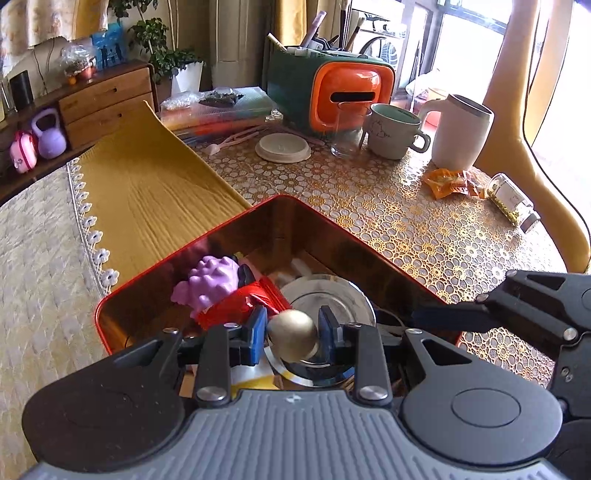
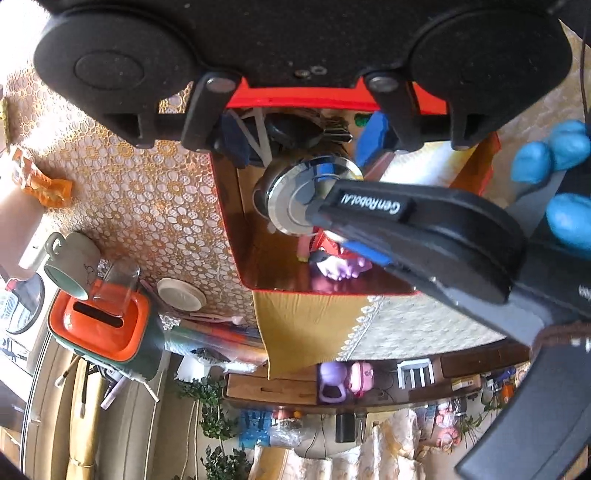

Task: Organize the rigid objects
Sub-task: 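Open the left tool releasing the ball while the right tool releases the clipper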

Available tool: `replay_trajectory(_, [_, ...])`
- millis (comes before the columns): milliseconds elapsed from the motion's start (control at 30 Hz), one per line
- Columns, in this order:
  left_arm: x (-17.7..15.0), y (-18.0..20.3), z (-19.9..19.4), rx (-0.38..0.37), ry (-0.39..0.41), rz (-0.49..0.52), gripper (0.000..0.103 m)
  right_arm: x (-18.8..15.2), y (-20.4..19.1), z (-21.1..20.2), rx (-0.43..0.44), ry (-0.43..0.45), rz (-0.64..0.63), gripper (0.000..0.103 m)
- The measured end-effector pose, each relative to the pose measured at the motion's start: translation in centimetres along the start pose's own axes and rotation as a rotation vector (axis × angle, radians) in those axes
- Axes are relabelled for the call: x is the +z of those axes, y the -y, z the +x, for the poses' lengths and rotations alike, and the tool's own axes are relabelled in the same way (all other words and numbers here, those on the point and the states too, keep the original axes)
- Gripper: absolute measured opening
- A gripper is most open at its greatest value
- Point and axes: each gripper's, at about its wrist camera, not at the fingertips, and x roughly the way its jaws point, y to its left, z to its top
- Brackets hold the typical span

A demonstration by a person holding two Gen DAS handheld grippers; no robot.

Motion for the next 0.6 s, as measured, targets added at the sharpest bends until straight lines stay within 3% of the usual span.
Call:
replay_trajectory(200, [-0.5,0.2,-1.6,-0.023,0.013,-0.006,0.032,0.0,-0.3,-1.2,-0.014,0.016,0.001,0.064])
replay_trajectory(333, [-1.1,0.1,-3.4,-0.019,0.045,-0.01,0.062,-0.1,-0.5,-2.2,-0.025,0.024,-0.001,0.068])
replay_trajectory(600, [-2.4,-0.1,-7.2,0.001,0.091,0.01,0.063,-0.4,-0.5,-4.4,-0.026,0.048,0.029,0.07])
